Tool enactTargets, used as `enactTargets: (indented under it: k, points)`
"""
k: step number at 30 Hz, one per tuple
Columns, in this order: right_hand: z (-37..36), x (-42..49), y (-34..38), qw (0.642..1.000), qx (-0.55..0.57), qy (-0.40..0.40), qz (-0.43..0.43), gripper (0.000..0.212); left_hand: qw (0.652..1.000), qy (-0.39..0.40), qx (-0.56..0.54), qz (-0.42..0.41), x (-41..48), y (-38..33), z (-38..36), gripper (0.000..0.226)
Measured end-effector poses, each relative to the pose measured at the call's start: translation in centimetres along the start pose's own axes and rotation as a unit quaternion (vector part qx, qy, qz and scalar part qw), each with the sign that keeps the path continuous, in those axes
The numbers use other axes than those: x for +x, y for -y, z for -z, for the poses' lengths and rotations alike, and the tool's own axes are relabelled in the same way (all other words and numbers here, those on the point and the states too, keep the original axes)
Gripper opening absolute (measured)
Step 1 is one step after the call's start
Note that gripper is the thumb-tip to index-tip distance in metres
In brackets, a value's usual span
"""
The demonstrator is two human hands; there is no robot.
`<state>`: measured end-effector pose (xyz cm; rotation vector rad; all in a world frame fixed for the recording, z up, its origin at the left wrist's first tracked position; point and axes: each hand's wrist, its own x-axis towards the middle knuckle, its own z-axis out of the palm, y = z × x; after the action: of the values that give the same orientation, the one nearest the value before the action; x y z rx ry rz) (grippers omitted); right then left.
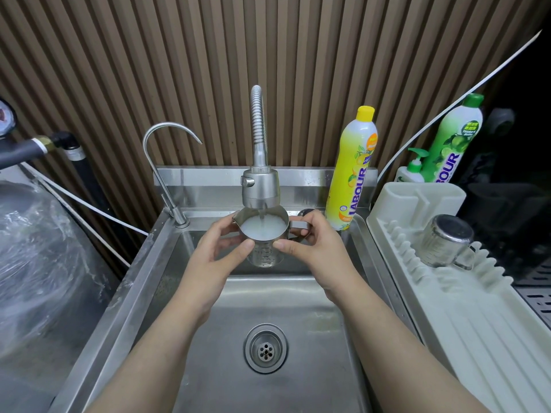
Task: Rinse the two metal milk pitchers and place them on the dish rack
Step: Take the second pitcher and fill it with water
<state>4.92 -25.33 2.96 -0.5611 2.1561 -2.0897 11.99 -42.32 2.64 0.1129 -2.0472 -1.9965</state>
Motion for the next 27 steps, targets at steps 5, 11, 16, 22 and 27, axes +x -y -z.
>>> enactTargets:
  k: [5,11,16,22,27]
  points:
    - [-0.01,-0.07,0.01,1.0,0.006,0.002,0.002,0.035,1.0,-0.003,0.003,0.002,-0.04,-0.08,-0.07,0.046]
    - [0.04,-0.18,0.0,1.0,0.009,-0.001,0.003,0.036,1.0,-0.001,0.004,0.0,-0.09,-0.06,-0.08,0.046]
    - [0.19,-0.21,-0.03,1.0,0.005,0.003,0.003,0.037,1.0,0.0,0.002,0.004,-0.13,0.06,-0.12,0.047]
    - [0.3,-0.26,0.09,1.0,-0.004,-0.002,0.0,0.036,1.0,-0.006,-0.003,0.007,-0.17,0.06,-0.24,0.049]
    - [0.28,-0.18,0.25,1.0,-0.007,-0.014,0.004,0.034,1.0,-0.005,-0.014,0.006,-0.17,-0.11,-0.33,0.049]
